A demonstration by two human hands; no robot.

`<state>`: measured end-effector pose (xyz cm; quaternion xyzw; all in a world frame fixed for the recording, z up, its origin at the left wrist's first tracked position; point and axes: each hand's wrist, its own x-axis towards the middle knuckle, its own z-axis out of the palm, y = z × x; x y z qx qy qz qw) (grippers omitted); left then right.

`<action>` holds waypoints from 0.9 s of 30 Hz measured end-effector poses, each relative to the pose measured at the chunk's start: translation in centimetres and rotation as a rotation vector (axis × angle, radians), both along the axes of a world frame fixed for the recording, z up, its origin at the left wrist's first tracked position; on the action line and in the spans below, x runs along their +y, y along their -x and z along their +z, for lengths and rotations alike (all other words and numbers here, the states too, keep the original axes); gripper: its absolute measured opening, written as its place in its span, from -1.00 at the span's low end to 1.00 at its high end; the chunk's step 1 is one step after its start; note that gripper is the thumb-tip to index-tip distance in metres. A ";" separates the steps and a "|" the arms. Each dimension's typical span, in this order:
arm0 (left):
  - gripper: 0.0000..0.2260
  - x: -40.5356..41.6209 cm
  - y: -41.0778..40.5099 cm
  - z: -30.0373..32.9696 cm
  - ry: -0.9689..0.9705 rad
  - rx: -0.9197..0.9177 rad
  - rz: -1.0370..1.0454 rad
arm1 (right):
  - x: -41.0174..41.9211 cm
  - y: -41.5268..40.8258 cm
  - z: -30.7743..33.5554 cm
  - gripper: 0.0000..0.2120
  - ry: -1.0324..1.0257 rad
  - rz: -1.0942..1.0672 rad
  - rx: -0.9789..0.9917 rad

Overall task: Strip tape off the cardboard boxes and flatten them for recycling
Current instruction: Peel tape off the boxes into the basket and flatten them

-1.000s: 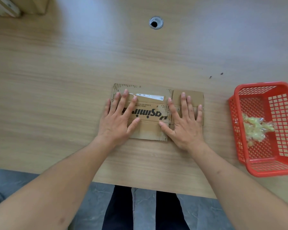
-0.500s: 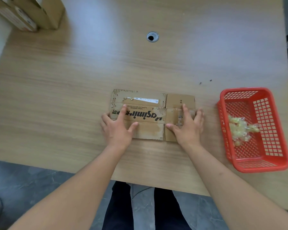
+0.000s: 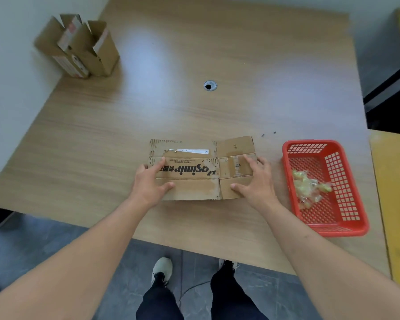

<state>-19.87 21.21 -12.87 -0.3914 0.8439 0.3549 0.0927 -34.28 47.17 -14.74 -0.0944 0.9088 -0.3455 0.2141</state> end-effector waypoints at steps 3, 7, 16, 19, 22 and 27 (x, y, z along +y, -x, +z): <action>-0.28 -1.1 -0.3 2.4 0.065 0.052 -0.051 | -0.5 -1.3 2.7 -0.06 0.027 -0.058 0.017; -0.28 -3.3 -0.6 6.2 0.126 0.154 -0.155 | -1.3 -4.0 7.1 -0.08 0.024 -0.104 0.121; -0.27 -5.0 -2.4 15.8 0.203 0.352 -0.379 | -2.1 -11.8 17.0 -0.06 0.029 -0.337 0.333; -0.27 -3.8 -2.8 19.0 0.201 0.433 -0.427 | -0.9 -13.7 20.5 -0.07 0.029 -0.413 0.402; -0.27 -1.8 -2.9 21.9 0.202 0.502 -0.473 | 1.2 -15.3 23.6 -0.07 0.079 -0.457 0.470; -0.26 3.1 -2.1 26.1 0.174 0.589 -0.569 | 6.2 -17.5 27.8 -0.08 0.059 -0.558 0.560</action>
